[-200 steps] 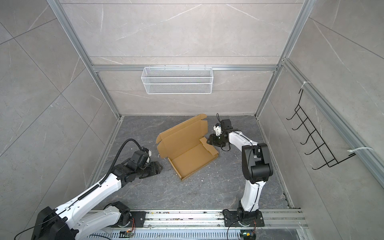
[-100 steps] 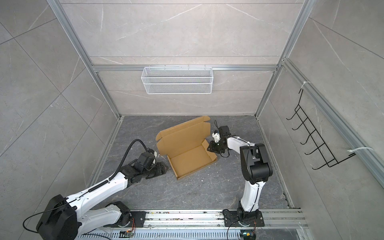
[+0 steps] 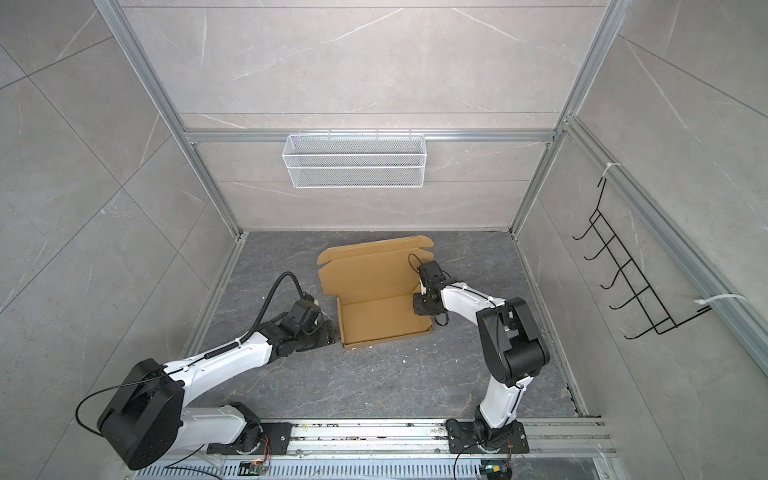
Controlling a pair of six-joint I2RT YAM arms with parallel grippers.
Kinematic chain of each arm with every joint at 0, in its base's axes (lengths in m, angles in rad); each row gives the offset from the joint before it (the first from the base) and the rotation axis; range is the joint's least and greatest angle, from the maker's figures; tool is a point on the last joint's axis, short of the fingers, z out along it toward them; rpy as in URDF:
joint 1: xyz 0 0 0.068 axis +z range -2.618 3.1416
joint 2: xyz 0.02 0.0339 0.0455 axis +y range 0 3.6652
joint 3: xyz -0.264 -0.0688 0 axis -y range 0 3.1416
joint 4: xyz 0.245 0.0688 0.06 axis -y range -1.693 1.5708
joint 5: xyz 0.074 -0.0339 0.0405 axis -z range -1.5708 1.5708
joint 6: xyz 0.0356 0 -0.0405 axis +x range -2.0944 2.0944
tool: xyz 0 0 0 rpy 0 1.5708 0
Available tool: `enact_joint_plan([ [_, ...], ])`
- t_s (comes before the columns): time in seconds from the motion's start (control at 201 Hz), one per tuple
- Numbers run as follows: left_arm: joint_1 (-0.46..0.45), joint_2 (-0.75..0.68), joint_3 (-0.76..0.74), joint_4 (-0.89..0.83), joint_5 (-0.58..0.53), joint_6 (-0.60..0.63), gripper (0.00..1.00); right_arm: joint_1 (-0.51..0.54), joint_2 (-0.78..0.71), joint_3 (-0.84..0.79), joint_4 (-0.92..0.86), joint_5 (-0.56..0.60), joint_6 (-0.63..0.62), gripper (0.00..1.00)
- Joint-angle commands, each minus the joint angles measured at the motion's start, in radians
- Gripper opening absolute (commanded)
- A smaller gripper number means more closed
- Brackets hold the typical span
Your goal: Fold the paper box
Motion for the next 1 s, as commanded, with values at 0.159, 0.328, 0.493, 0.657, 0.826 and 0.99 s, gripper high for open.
enact_joint_plan([
  [0.159, 0.024, 0.098, 0.068, 0.056, -0.034, 0.084, 0.67, 0.102, 0.012, 0.062, -0.122, 0.308, 0.007, 0.25],
  [0.328, 0.036, 0.161, 0.121, 0.068, -0.036, 0.13, 0.65, 0.125, 0.041, 0.088, -0.149, 0.339, 0.01, 0.24],
  [0.493, 0.044, 0.206, 0.169, 0.075, -0.007, 0.148, 0.63, 0.144, 0.052, 0.089, -0.152, 0.337, 0.037, 0.23],
  [0.657, 0.044, 0.189, 0.188, 0.083, 0.004, 0.147, 0.63, 0.156, 0.073, 0.089, -0.156, 0.335, 0.061, 0.19],
  [0.826, 0.052, 0.22, 0.201, 0.089, -0.001, 0.158, 0.63, 0.169, 0.103, 0.104, -0.178, 0.366, 0.082, 0.13],
  [0.99, 0.057, 0.24, 0.223, 0.075, 0.006, 0.169, 0.63, 0.177, 0.11, 0.111, -0.192, 0.411, 0.097, 0.09],
])
